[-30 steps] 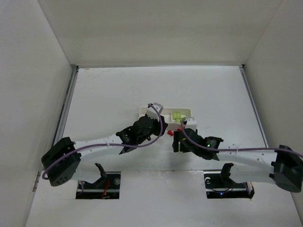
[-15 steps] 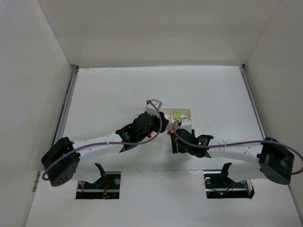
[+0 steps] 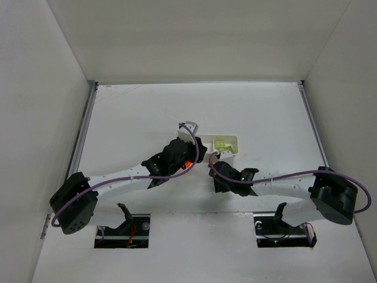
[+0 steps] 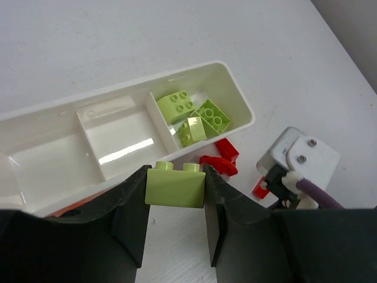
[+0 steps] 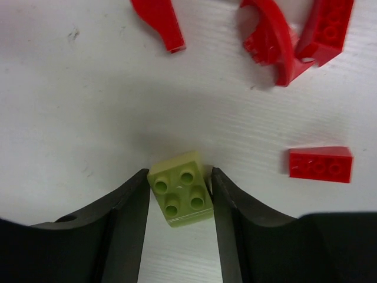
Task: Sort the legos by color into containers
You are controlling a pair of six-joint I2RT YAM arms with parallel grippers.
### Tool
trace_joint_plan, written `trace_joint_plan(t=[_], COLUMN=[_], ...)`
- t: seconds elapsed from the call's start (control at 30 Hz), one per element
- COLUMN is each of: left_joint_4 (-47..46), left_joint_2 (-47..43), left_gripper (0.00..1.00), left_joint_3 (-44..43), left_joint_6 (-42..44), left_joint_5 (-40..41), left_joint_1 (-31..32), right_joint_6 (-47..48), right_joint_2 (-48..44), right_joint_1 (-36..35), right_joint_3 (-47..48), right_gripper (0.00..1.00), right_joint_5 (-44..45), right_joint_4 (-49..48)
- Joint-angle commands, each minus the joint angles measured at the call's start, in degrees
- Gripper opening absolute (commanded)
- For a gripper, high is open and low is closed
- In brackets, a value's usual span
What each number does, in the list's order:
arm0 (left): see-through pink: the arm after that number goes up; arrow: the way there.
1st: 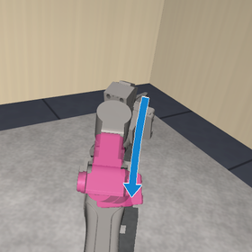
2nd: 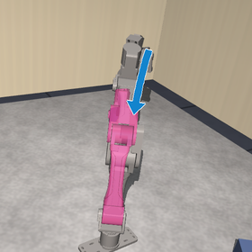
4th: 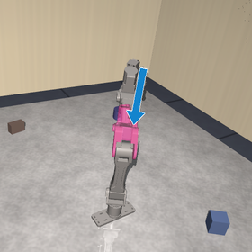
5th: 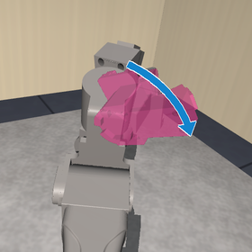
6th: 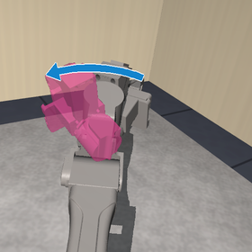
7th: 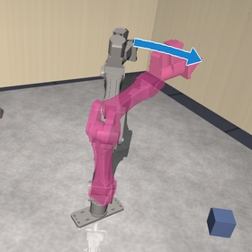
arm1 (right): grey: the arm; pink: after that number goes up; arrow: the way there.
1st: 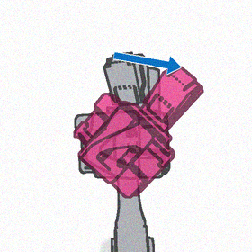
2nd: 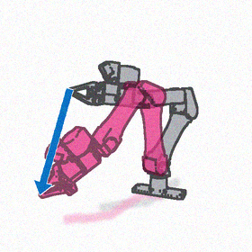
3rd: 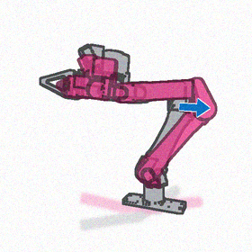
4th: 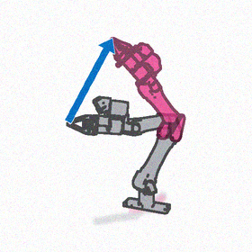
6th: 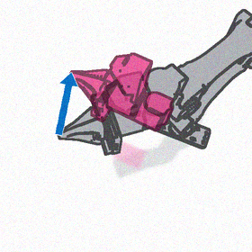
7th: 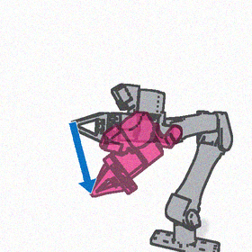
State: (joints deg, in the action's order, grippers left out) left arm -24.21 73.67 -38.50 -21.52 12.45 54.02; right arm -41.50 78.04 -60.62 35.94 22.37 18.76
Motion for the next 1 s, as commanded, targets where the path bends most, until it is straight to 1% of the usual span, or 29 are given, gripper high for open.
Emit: trace_joint_plan(t=[0.0, 0.07, 0.17, 0.27, 0.43, 0.5, 0.67, 0.8, 0.87, 0.93, 0.97], left_joint_4=[-0.8, -0.3, -0.2, -0.8, -1.5, -2.4, -2.8, -2.2, -2.2, -2.0, -1.8], left_joint_2=[-2.7, -2.7, -1.2, 0.9, 8.1, 11.9, 21.8, 28.4, 30.0, 30.5, 30.2], left_gripper=[0.21, 0.21, 0.21, 0.21, 0.22, 0.22, 0.22, 0.23, 0.27, 0.35, 0.41], left_joint_3=[-1.0, -1.5, -3.0, -5.0, -11.7, -14.5, -21.3, -25.7, -26.7, -27.2, -27.2], left_joint_6=[-0.4, -0.8, -2.0, -2.3, -1.3, -0.8, -0.2, -0.8, -0.5, -0.5, -0.5], left_joint_5=[0.9, 0.9, 0.6, -0.1, -0.3, -0.8, -2.0, -3.0, -2.8, -2.5, -2.5], left_joint_1=[-2.5, -3.3, -4.1, -3.6, -1.4, -0.8, -0.1, -0.3, -0.2, -0.2, -0.2], right_joint_6=[-2.1, -2.6, -3.4, -3.8, -4.3, -4.4, -5.4, -4.8, -4.3, -4.1, -4.1], right_joint_2=[-0.2, -1.6, -6.4, -14.5, -28.2, -31.8, -38.7, -40.7, -40.4, -40.2, -39.7], right_joint_1=[-1.6, -2.3, -2.7, -1.5, 6.2, 8.8, 14.9, 18.7, 19.5, 19.9, 20.1], right_joint_3=[0.8, 0.5, -0.1, -1.9, -6.0, -7.0, -9.7, -10.9, -10.9, -10.9, -10.9], right_gripper=[0.41, 0.35, 0.31, 0.29, 0.29, 0.29, 0.30, 0.30, 0.30, 0.30, 0.30], right_joint_5=[-1.6, -0.7, 2.2, 3.8, 5.9, 6.1, 5.5, 3.9, 2.7, 2.5, 2.5], right_joint_4=[-2.9, -3.4, -2.9, -2.6, -2.1, -2.1, -2.2, -2.3, -2.9, -3.5, -3.9])
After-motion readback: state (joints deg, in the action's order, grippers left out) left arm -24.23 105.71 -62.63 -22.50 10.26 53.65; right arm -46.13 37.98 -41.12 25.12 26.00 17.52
